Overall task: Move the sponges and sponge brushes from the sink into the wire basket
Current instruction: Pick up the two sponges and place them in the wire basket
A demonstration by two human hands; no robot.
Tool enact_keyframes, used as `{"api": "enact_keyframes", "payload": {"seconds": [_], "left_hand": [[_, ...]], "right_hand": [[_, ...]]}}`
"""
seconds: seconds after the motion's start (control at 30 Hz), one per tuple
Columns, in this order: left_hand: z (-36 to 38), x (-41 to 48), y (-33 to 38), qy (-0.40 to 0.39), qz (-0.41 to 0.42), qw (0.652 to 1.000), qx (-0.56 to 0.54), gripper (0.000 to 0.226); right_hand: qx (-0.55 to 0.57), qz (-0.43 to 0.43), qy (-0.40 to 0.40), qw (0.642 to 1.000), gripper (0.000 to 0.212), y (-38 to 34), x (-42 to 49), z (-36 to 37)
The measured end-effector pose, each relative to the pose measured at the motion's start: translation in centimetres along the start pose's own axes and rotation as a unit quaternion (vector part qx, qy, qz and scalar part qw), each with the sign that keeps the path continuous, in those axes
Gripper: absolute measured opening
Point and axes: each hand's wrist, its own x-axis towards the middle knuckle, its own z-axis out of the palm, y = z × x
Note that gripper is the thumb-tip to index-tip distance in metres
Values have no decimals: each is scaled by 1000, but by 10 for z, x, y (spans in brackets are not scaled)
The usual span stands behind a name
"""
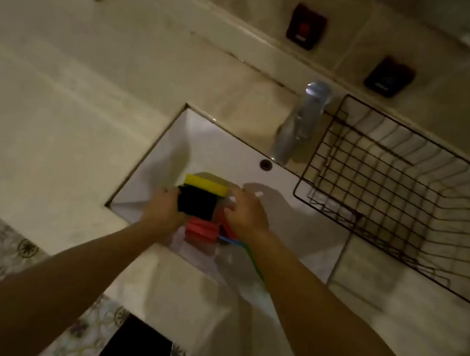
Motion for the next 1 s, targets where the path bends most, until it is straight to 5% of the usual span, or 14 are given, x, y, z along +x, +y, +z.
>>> {"api": "enact_keyframes", "payload": {"seconds": [0.1, 0.2, 0.37, 0.5, 0.73, 1.0], "left_hand": [[13, 13, -4, 15, -24, 999, -31, 46], [27, 24, -4, 14, -56, 997, -58, 66], [15, 30, -4, 18, -120, 985, -125, 45], [-15, 22, 1, -51, -71, 978, -190, 37], [-57, -15, 13, -187, -32, 871, -454, 32], [-82, -43, 55, -280, 90, 825, -484, 41]], "right_hand": [[-6, -14, -27, 1000, 62, -8, 21, 17], [7, 25, -57, 998, 59, -6, 39, 35], [24, 41, 0, 999, 54, -5, 40, 37], [93, 46, 99, 990, 40, -8, 23, 15], [253, 84, 174, 948, 16, -19, -40, -25], [290, 31, 148, 945, 21, 10, -131, -97]]}}
